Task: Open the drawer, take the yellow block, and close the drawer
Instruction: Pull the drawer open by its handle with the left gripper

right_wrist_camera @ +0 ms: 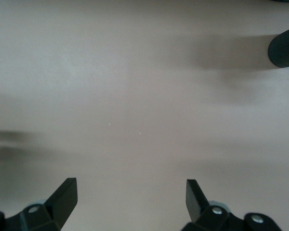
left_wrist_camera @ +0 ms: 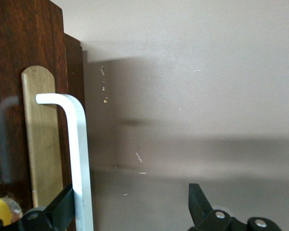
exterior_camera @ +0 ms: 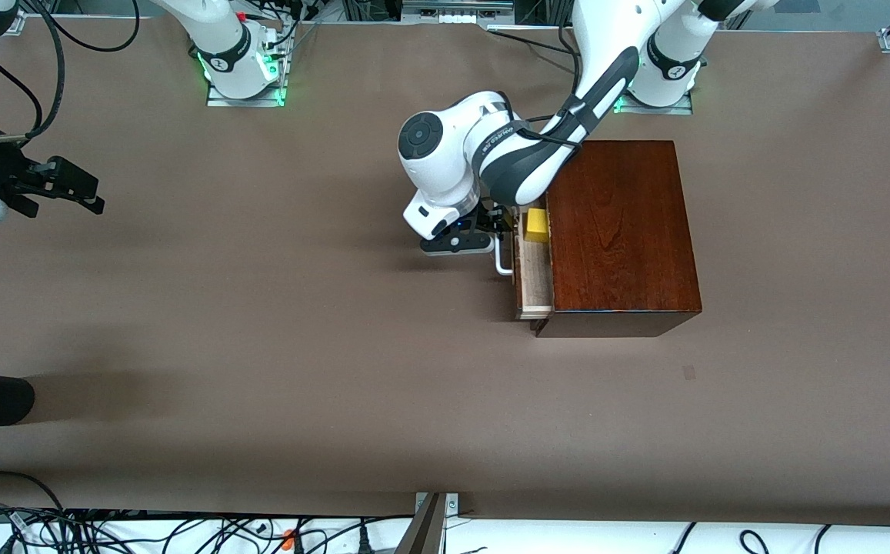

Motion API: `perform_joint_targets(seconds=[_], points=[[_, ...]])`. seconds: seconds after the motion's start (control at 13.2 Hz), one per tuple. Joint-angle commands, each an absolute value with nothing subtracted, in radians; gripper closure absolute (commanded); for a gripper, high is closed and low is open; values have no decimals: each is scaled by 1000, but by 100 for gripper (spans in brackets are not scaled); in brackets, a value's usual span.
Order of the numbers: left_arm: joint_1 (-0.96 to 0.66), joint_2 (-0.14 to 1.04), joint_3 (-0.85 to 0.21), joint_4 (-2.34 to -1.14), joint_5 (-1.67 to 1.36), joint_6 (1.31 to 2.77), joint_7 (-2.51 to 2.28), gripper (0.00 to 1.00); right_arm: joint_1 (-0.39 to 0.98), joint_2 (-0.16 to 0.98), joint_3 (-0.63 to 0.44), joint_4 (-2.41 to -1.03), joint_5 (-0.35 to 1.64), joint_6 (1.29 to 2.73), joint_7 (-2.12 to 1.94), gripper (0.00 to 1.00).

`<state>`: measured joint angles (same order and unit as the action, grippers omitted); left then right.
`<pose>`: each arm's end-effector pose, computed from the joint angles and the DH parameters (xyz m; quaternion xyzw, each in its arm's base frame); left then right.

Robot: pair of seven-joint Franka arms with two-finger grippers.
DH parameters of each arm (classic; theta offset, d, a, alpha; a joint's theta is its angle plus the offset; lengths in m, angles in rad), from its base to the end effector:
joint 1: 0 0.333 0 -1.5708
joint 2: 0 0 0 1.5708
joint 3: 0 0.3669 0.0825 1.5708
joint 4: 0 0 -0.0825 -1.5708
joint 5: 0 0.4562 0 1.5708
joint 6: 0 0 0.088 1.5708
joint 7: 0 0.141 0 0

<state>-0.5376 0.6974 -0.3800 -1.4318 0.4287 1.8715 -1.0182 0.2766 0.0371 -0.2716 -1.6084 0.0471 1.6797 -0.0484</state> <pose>0.5491 -0.5641 0.2586 -0.9923 0.0065 -0.0033 0.1238 0.6495 0.0122 0.6079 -0.9994 -0.0247 -0.0182 0.0181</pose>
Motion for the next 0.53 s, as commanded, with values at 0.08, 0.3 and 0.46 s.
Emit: perform_joint_targets(seconds=[0.08,0.3,0.46], points=[[-572,747,-382,-1350,436,1890,-1039,0,276,38,-272,-1594,44,1666,-51,0],[-589,770,-382,-1312,436,1890,-1054,0,276,38,-273,-1594,44,1666,-51,0],[-606,798,-382,-1257,431,1890,-1061,0,276,38,-273,-1594,44,1666,-51,0]])
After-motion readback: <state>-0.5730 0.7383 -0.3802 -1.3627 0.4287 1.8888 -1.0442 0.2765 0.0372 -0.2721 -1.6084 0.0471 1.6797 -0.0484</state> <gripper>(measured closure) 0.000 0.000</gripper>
